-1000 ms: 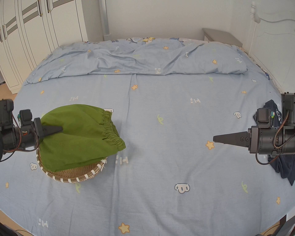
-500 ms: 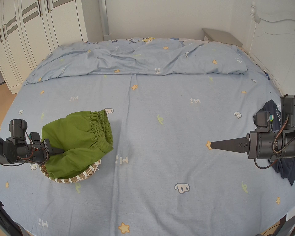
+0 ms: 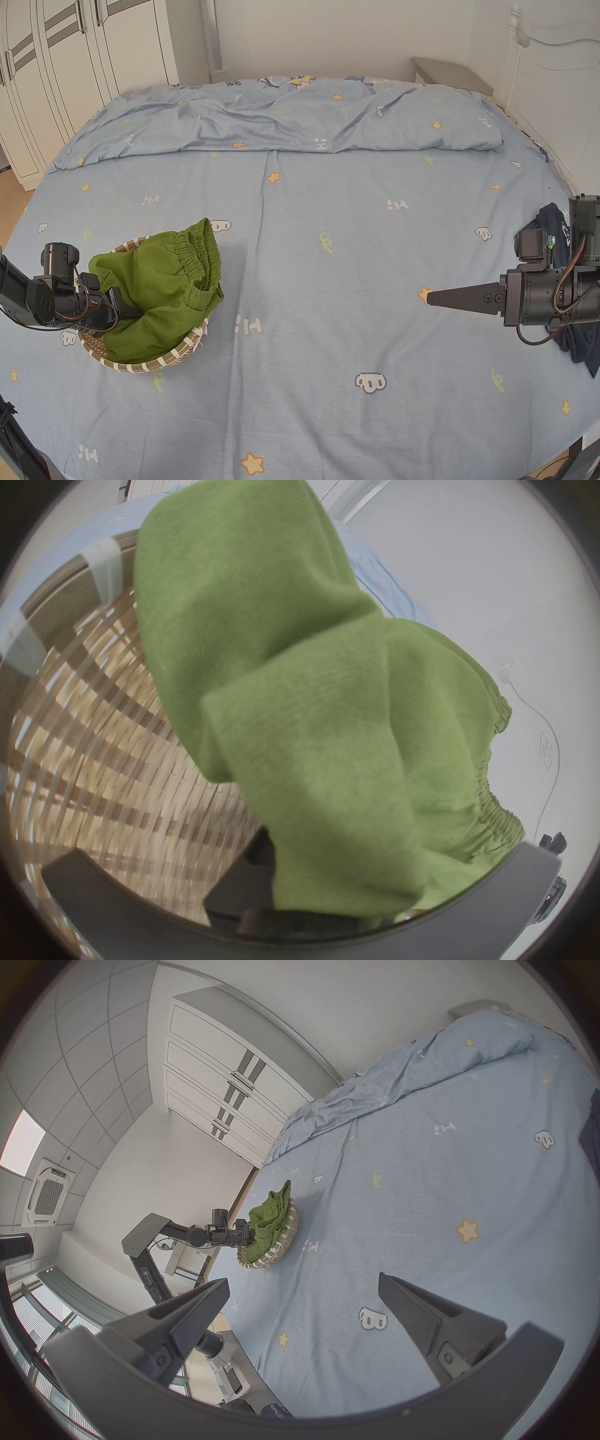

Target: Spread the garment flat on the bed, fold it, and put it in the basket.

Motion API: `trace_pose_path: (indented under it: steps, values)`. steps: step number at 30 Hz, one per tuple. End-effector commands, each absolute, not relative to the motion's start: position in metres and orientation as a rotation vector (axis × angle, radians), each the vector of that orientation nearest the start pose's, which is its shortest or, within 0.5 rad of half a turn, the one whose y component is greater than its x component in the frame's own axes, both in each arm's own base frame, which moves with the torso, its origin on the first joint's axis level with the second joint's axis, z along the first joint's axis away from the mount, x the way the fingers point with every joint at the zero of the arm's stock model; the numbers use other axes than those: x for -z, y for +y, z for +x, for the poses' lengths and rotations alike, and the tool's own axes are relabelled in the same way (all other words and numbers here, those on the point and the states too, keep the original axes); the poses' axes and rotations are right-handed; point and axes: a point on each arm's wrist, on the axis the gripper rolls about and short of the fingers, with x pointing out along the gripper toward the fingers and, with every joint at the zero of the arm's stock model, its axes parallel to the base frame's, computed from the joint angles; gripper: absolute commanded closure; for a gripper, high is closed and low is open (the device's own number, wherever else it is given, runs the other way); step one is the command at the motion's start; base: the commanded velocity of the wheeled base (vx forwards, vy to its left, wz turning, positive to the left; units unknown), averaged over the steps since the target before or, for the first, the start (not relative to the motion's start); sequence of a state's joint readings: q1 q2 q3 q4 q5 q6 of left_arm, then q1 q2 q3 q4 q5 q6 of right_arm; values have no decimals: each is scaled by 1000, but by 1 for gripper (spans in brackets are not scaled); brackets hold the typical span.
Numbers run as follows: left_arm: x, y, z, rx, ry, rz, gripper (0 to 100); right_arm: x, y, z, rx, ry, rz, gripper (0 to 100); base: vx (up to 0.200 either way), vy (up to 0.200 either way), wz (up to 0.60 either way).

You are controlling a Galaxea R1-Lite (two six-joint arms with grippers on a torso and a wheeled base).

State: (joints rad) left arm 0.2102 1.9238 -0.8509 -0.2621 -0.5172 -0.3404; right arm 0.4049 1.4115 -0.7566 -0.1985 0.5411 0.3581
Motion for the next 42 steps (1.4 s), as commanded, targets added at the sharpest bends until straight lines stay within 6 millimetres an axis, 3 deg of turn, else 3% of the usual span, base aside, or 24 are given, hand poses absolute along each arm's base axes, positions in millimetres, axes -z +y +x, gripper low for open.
trace_pose_path:
  steps: [1, 10, 13, 19, 20, 24, 28, 32, 33, 36, 37, 38, 42]
  values:
    - [-108, 54, 313, 171, 780, -590, 0, -204, 100, 204, -835, 643, 356, 0, 0, 0, 0]
    - [-151, 54, 291, 158, 687, -546, 0, -204, 101, 203, -841, 644, 355, 0, 0, 0, 0]
    - [-171, 52, 273, 164, 690, -495, 0, -203, 101, 203, -839, 645, 353, 0, 0, 0, 0]
    - [-182, 70, 257, 130, 680, -403, 0, -204, 101, 202, -840, 642, 353, 0, 0, 0, 0]
    - [-192, 72, 250, 120, 644, -389, 0, -204, 101, 202, -841, 640, 353, 0, 0, 0, 0]
    - [-212, 67, 231, 119, 582, -364, 0, -205, 100, 202, -838, 636, 353, 0, 0, 0, 0]
    - [-235, 51, 200, 149, 534, -336, 0, -209, 95, 190, -815, 598, 338, 0, 0, 0, 0]
    - [-253, 27, 152, 208, 458, -296, 0, -210, 81, 161, -783, 509, 239, 0, 0, 0, 0]
    - [-253, 20, 130, 222, 433, -286, 0, -208, 76, 153, -755, 487, 204, 0, 0, 0, 0]
    - [-241, 9, 86, 229, 388, -267, 0, -198, 65, 134, -675, 459, 156, 0, 0, 0, 0]
    - [-240, 9, 84, 227, 385, -267, 0, -197, 64, 133, -672, 458, 154, 0, 0, 0, 0]
    - [-232, 2, 55, 229, 326, -246, 0, -190, 56, 115, -641, 433, 135, 0, 0, 0, 0]
    - [-215, -9, 8, 242, 255, -218, 0, -172, 39, 74, -639, 377, 132, 0, 0, 0, 0]
